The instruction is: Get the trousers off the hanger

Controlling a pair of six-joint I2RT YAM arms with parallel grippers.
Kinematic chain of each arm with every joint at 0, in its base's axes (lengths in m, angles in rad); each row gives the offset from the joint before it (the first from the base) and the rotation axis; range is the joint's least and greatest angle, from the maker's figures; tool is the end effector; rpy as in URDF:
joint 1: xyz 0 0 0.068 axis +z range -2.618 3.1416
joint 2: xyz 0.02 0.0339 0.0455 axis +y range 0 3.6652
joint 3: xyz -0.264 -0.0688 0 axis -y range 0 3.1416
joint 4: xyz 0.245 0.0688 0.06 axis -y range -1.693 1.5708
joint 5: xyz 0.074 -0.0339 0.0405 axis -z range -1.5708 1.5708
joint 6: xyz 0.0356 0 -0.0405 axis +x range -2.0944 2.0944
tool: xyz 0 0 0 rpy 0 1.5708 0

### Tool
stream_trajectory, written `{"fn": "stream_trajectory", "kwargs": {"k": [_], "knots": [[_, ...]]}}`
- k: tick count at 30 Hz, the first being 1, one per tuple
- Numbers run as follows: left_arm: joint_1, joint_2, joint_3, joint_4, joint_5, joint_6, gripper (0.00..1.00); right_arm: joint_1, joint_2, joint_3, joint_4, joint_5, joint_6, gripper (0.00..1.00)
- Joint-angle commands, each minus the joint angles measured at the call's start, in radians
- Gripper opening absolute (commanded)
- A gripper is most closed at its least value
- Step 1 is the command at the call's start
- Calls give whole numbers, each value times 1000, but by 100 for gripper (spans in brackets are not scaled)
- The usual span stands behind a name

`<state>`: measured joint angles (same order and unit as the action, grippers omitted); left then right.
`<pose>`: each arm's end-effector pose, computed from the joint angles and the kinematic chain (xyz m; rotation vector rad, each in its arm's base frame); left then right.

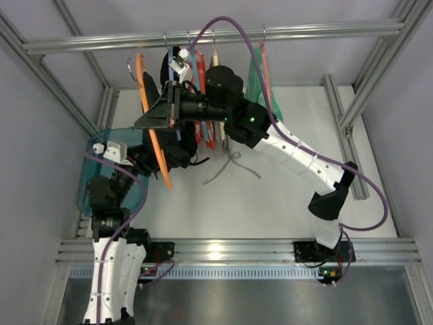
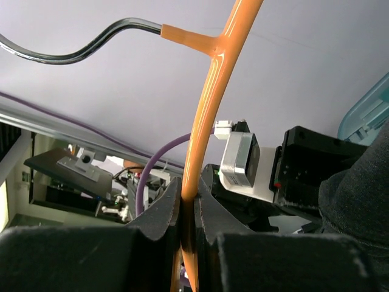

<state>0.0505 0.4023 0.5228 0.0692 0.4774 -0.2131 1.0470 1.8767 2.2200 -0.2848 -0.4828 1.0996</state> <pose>0.1175 -0.0104 0.3258 0.2184 1.4014 -0.4637 0.1934 0.3679 0.5104 -0.4387 1.8816 1.9615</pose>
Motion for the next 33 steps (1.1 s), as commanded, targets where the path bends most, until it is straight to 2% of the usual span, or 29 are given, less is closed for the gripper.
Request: {"fn": "stream_trajectory", "kwargs": {"k": [1, 2, 4, 5, 10, 14, 16, 27, 33], "knots": [[5, 17, 34, 84, -51, -66, 32, 19, -65, 53, 184, -25, -49, 0], [3, 13, 39, 83, -49, -77, 13, 16, -68, 47, 180, -20, -56, 0], [5, -5, 66, 83, -43, -86, 1, 10, -82, 23, 164, -10, -90, 0], [3, -14, 86, 78, -37, -91, 0, -1, -86, 14, 154, -5, -104, 0], [3, -23, 267, -95, -34, -140, 0, -38, -117, -95, 142, -11, -164, 0], [3, -7, 423, -143, -39, -236, 0, -64, -134, -169, 170, -56, -191, 0], [3, 12, 466, -170, -91, -278, 0, -67, -137, -201, 180, -76, -196, 0], [3, 127, 801, -175, -247, -322, 0, -91, -168, -335, 191, -125, -236, 0], [3, 185, 994, -186, -347, -267, 0, -104, -177, -381, 180, -132, -254, 0]]}}
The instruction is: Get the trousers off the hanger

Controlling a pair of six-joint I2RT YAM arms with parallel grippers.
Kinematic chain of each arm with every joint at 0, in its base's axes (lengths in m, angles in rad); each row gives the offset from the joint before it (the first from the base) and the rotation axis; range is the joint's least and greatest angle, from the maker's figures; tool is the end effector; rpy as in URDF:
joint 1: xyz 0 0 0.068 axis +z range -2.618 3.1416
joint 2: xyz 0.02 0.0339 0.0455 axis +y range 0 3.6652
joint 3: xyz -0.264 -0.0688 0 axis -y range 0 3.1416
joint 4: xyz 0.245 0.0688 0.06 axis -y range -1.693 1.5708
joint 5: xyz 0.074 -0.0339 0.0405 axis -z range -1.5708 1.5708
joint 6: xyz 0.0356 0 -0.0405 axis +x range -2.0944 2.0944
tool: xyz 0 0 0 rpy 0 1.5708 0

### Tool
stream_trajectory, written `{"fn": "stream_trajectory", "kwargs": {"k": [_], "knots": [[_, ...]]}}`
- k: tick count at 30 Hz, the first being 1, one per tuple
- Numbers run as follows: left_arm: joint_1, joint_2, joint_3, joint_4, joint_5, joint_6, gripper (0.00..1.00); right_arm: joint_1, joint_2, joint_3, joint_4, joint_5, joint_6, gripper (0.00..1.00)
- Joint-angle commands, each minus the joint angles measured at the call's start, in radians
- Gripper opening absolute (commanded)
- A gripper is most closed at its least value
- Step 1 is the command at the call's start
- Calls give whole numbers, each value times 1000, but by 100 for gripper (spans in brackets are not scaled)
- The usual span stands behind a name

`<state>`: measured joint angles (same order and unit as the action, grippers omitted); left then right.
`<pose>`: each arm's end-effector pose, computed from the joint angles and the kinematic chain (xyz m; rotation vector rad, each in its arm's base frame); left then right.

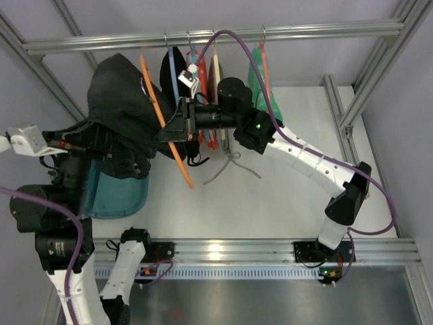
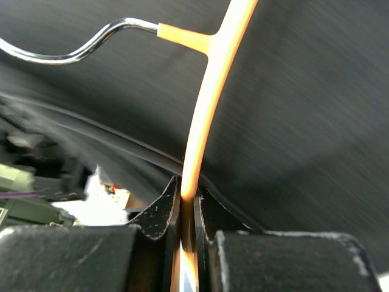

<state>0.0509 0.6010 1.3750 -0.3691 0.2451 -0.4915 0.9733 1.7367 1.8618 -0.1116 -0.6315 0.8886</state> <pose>0.0357 -0.0068 0.5197 -0.1033 1.1904 -0.5304 0.2087 0.3441 0.4654 -0.6857 1.8102 1.8525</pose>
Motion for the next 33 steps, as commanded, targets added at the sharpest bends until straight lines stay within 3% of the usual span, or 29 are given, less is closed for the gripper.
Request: {"fn": "stream_trajectory", "kwargs": {"k": [1, 5, 11, 16, 24, 33], "knots": [[1, -4, 162, 246, -131, 25, 0, -31, -39, -27, 6, 15, -45, 0], [4, 11, 258, 190, -214, 77, 0, -30, -42, -41, 0, 16, -50, 0], [26, -23, 266, 83, -377, 226, 0, -24, -63, -49, 26, -22, -66, 0], [35, -121, 147, 30, -521, 390, 0, -5, -98, -85, 38, -83, -82, 0], [36, -285, -100, -22, -633, 588, 0, 8, -181, -179, 55, -203, -112, 0], [33, -365, -361, -25, -744, 720, 0, 8, -239, -234, 35, -260, -160, 0]]}}
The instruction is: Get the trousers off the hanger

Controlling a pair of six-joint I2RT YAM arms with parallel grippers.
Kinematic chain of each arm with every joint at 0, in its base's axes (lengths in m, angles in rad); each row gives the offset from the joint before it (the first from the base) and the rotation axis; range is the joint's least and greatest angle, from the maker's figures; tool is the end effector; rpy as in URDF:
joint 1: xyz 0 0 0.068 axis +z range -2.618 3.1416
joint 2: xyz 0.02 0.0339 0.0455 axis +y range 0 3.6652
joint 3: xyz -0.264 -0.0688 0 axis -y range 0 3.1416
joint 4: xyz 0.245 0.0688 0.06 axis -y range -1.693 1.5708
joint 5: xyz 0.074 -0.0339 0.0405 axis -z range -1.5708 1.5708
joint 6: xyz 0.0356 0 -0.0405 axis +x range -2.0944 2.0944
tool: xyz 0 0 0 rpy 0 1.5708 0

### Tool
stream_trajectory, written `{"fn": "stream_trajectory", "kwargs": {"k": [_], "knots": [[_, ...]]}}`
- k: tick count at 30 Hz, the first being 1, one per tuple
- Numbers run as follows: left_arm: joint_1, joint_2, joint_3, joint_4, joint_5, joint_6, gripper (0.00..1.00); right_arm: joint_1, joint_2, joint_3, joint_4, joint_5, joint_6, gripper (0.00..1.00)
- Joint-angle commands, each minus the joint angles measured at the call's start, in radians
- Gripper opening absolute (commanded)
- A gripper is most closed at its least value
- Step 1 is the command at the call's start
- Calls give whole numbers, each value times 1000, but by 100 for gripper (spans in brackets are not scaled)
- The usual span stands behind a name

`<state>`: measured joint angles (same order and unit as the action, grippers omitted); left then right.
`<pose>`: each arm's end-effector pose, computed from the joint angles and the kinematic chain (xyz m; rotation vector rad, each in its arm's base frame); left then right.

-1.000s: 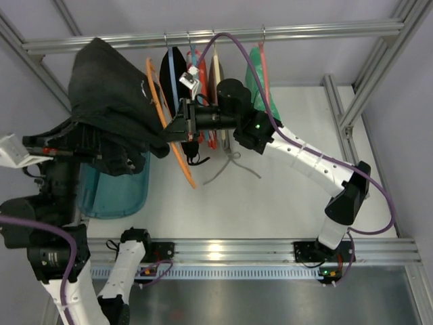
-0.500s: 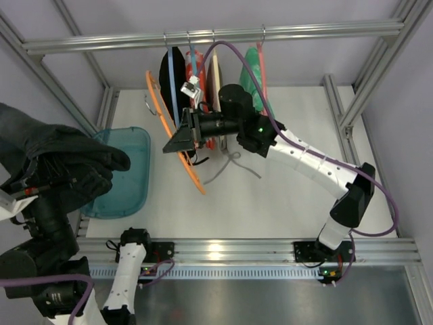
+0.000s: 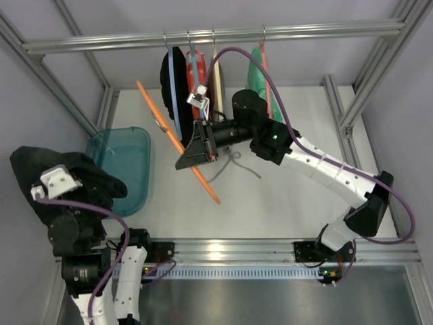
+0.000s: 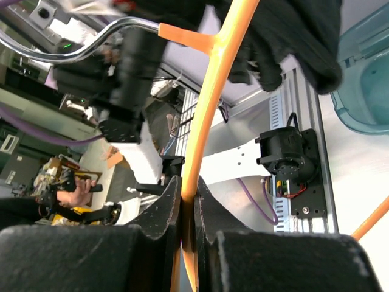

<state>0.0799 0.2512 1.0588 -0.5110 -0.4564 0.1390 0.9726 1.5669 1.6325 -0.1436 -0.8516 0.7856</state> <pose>-0.0096 0.0150 0.4286 -0.3580 1.2710 0.4768 0.1787 0.3098 0.4458 -0.9756 1.8261 1.9123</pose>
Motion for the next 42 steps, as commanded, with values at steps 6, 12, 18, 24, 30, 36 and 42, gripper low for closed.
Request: {"fn": "stream_trajectory", "kwargs": {"k": [6, 12, 18, 24, 30, 36, 42], "knots": [[3, 60, -271, 300, 34, 135, 0, 2, -129, -25, -2, -38, -117, 0], [3, 340, -448, 556, 142, 142, 0, -34, -209, -49, -89, -62, -207, 0], [6, 707, -484, 666, 156, 130, 22, -78, -275, -40, -200, -83, -290, 0], [8, 741, -344, 438, 335, -16, 73, -112, -329, -75, -229, -92, -318, 0], [9, 481, -206, 152, 516, -59, 98, -132, -372, -102, -232, -158, -338, 0], [9, 186, -37, -32, 726, -41, 97, -132, -366, -128, -185, -198, -296, 0], [8, 63, 96, -83, 1001, 55, 88, -77, -278, -122, -71, -245, -206, 0]]}}
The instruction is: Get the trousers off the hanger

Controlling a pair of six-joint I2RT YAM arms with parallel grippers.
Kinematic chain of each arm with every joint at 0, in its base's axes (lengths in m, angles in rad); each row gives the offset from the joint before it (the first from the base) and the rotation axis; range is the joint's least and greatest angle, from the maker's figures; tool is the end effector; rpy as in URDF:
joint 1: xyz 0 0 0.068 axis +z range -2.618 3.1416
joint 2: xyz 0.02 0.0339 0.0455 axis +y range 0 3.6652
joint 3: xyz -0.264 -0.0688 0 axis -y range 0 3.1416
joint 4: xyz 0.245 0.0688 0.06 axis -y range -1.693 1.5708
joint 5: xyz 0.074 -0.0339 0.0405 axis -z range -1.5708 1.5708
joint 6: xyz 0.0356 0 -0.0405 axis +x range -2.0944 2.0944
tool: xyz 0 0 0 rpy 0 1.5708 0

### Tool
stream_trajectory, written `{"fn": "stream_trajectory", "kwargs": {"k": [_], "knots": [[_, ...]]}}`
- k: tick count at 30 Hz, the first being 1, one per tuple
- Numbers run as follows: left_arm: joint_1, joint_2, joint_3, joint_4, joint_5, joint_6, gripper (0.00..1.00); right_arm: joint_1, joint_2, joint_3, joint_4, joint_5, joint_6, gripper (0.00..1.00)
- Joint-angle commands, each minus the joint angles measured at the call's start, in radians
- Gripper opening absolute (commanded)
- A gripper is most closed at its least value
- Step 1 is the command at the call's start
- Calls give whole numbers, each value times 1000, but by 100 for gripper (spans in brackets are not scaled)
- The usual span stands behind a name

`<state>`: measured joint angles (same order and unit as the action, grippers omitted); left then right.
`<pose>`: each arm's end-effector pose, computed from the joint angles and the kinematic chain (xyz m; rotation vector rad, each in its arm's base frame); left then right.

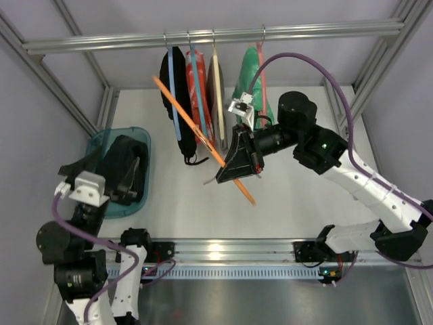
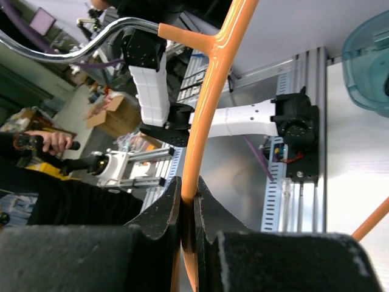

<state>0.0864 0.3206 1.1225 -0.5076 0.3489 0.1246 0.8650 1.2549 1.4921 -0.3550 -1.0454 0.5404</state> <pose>0.0006 -0.0122 0.4457 0.3233 1.2538 -0.0420 0.1408 0.2127 0.4695 -1.2086 1.6387 1.8378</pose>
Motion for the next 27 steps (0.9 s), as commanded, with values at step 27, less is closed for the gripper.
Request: {"fn": "stream_trajectory", "kwargs": {"k": [27], "knots": [[95, -183, -112, -82, 663, 892, 71, 285, 262, 68, 283, -150, 220, 0]]}}
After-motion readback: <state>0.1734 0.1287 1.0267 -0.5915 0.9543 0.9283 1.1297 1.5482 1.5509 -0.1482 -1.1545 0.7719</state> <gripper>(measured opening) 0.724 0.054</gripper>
